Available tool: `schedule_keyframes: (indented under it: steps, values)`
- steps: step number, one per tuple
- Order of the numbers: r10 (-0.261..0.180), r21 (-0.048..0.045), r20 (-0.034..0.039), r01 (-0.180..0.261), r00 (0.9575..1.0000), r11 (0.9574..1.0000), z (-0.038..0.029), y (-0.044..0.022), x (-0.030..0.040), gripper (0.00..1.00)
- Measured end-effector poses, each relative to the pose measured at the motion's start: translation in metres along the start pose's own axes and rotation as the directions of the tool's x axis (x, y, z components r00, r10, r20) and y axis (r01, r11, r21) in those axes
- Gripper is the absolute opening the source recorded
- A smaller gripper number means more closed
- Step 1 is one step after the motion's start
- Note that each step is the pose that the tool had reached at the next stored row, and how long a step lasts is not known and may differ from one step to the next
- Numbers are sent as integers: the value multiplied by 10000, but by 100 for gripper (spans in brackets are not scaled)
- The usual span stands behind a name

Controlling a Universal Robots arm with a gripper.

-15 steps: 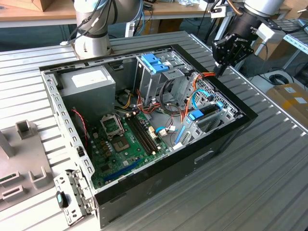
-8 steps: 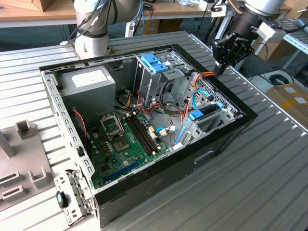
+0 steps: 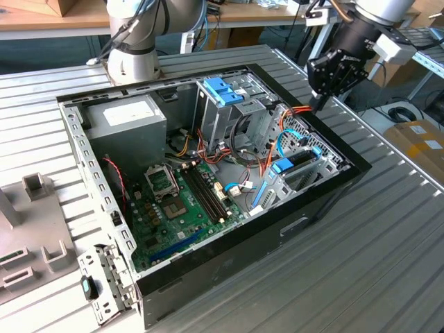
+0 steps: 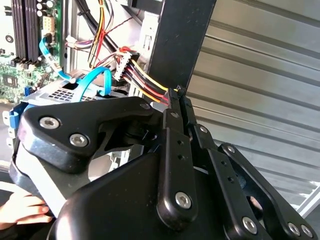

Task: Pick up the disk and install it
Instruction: 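Insert the first disk wire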

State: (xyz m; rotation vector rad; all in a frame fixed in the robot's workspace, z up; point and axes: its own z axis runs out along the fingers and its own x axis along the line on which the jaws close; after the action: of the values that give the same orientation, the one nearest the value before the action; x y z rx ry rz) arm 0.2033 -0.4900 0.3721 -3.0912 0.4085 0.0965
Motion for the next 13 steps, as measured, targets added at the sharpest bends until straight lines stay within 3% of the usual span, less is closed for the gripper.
schedule_keyframes:
  steps: [13]
  values:
    - [-3,56,16,3,10000,10000,1,204,-55,16]
